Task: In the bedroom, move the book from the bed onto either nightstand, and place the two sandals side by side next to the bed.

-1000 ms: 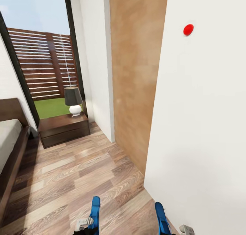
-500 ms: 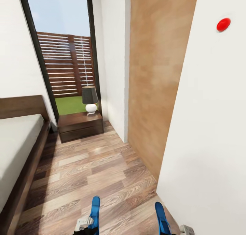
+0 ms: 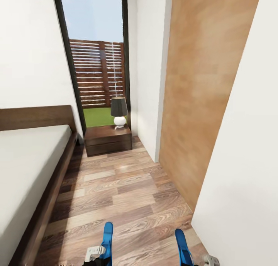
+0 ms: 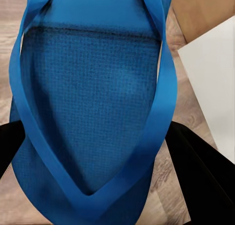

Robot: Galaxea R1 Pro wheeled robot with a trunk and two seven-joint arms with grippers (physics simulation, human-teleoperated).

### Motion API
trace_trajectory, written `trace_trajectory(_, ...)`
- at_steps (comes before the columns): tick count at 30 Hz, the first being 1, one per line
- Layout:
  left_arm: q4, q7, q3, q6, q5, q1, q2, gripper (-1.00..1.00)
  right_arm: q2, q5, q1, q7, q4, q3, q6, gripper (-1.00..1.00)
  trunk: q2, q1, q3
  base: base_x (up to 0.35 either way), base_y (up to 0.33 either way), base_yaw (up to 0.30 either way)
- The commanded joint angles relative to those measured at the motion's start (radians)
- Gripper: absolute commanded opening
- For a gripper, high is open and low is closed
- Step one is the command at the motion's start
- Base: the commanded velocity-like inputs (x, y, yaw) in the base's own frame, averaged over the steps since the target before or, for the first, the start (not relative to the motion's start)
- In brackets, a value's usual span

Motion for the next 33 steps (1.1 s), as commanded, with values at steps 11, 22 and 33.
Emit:
trace_trajectory(11,0.002,-0.005,0.005,0.000,0.000,-0.001,0.000,-1.00,0.000,-0.005,0.000,0.003,0.000,-0.002,0.002,-1.00,0.000,0.000,-0.001,0.000,0.000,0.287)
trace_trajectory(22,0.002,-0.005,0.005,-0.001,0.000,-0.001,0.000,-1.00,0.000,-0.005,0.000,0.003,0.000,-0.002,0.002,-1.00,0.000,0.000,-0.001,0.058,0.000,0.222)
trace_trajectory(33,0.002,-0.004,0.005,-0.001,0.000,-0.001,0.000,-1.00,0.000,-0.005,0.000,0.003,0.000,-0.002,0.002,-1.00,0.000,0.000,-0.001,0.303,0.000,0.010)
